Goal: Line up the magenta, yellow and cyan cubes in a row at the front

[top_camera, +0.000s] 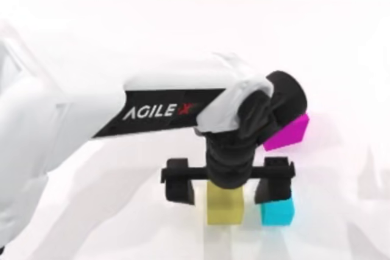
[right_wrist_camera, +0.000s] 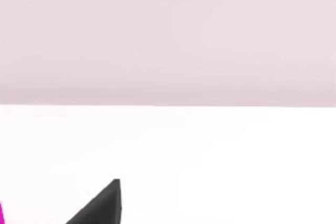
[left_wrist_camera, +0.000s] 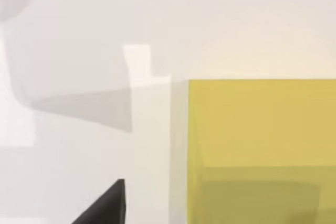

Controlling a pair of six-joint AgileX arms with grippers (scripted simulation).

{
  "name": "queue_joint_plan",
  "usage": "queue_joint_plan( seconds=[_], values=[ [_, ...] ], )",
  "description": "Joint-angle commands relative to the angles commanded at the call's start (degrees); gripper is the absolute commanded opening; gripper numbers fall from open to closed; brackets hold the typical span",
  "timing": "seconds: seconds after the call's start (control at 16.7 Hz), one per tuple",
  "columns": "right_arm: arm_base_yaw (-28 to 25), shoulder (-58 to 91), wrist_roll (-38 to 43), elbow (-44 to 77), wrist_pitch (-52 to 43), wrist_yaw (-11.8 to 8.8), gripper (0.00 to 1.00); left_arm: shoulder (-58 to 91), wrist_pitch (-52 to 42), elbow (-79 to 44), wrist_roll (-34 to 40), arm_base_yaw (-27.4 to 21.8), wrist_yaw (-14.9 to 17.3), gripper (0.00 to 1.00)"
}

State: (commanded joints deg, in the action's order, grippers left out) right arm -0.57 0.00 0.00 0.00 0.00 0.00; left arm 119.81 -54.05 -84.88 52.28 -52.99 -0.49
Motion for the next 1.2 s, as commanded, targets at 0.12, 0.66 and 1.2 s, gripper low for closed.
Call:
queue_joint_plan(
  seconds=[0.12,0.66,1.2],
  values=[
    [0.0,0.0,0.0,0.0,0.0,0.0,1.0,-0.82,-3.31,-2.29,0.05,0.11,-0.05,1.0],
    [-0.01,0.01,0.0,0.01,-0.01,0.0,1.0,-3.89,-13.12,-8.96,0.13,0.55,-0.02,1.0],
    [-5.11,21.44,1.9,20.76,-13.75,-0.05,1.0,-23.68,-1.76,8.25,-3.31,11.31,-0.84,1.0]
  ],
)
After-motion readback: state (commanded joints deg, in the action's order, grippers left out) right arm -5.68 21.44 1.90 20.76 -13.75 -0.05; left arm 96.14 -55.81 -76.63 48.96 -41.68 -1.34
